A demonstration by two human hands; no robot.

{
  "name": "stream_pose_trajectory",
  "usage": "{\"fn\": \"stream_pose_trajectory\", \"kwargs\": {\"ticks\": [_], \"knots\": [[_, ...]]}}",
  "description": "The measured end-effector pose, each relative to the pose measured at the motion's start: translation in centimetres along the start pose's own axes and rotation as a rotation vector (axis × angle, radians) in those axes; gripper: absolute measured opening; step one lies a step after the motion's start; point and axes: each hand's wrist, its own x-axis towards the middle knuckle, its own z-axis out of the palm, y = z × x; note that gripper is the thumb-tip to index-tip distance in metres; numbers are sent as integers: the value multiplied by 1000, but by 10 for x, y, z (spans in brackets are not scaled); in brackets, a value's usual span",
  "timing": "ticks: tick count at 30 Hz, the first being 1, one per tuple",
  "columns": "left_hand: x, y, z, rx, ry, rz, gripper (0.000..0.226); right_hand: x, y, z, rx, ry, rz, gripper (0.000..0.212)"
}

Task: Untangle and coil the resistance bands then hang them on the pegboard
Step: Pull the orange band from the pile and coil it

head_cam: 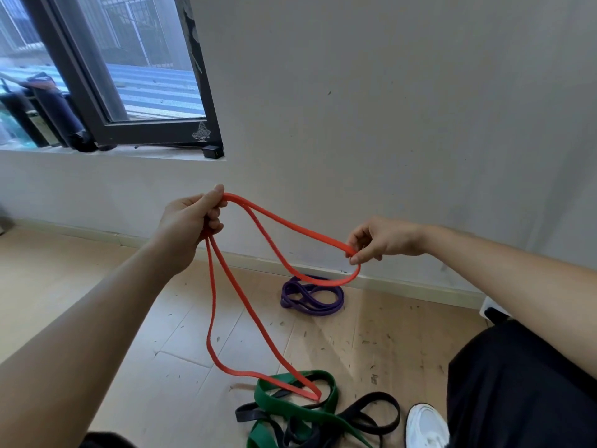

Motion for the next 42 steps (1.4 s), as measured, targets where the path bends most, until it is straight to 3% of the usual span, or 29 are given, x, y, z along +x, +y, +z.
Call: {"fn": "stream_pose_trajectory", "kwargs": {"ticks": [3, 6, 11, 14, 18, 26, 37, 42], "knots": [[-4, 4, 5, 23, -65, 19, 31, 2, -4, 6, -48, -57, 23, 15], [-9, 10, 14, 48, -151, 50, 33, 4, -15, 10, -93, -56, 21, 33], [-15, 11, 31, 184, -255, 86, 40, 0, -58, 23, 66, 150, -202, 36], [-17, 9, 36, 289, -332, 113, 42, -4, -89, 35, 90, 188, -315, 41], [-19, 9, 32, 344, -424, 134, 35, -5, -115, 52, 73, 214, -398, 24], [-23, 0, 28, 508, -445, 233, 11, -14, -127, 38, -56, 350, -452, 16], [-13, -36, 33, 680, -497, 199, 10, -25, -114, -3, 260, 739, -549, 12], [-6, -28, 26, 525, -362, 194, 17, -19, -93, -16, 378, 748, -474, 11]]}}
